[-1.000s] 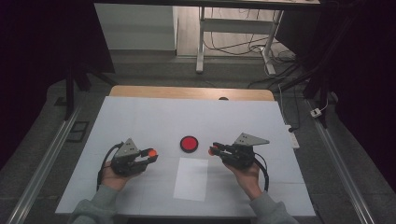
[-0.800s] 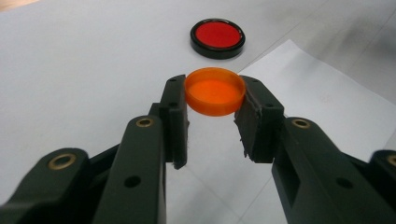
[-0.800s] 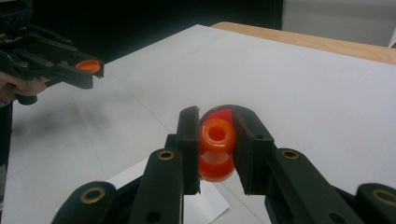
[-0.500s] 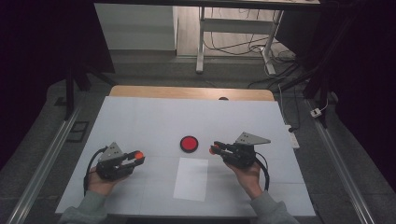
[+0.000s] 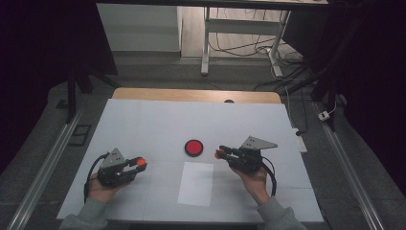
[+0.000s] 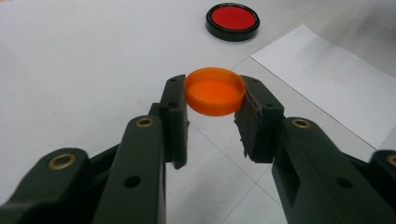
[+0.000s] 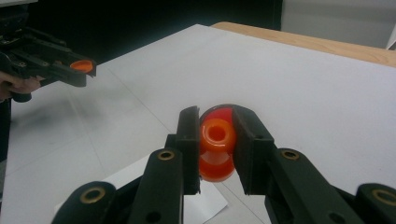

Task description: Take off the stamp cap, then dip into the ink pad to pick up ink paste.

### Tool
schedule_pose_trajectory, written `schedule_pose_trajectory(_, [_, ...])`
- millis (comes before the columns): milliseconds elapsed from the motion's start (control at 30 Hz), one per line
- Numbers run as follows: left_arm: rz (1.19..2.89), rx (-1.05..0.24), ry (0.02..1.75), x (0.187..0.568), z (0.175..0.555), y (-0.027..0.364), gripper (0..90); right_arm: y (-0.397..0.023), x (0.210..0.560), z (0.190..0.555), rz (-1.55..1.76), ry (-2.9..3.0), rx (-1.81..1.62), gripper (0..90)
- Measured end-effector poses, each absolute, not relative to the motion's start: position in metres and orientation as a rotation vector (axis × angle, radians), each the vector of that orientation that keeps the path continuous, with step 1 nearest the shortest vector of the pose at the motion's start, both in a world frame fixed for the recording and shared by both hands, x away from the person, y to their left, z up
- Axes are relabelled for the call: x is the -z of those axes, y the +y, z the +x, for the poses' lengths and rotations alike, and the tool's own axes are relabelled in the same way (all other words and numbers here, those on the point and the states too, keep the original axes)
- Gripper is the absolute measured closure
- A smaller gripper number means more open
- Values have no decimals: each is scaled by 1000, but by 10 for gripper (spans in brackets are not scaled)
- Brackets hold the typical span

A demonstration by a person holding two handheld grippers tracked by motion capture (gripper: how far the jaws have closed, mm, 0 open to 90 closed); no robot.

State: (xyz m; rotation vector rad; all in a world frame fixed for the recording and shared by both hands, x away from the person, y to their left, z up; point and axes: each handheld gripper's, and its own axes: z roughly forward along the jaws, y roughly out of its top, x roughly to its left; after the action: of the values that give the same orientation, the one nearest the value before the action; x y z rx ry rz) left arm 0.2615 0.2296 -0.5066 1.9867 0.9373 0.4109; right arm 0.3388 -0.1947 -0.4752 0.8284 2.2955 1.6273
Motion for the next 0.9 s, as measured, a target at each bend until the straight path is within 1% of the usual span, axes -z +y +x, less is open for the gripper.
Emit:
schedule_pose_trajectory(433, [1993,-412,931,507,262,228,646,-194,473,337,817,2293,-1627,725])
schedule_pose_trajectory(900, [1981,-412,935,506,261,229,646,-184,472,341,795,2306,-1616,725])
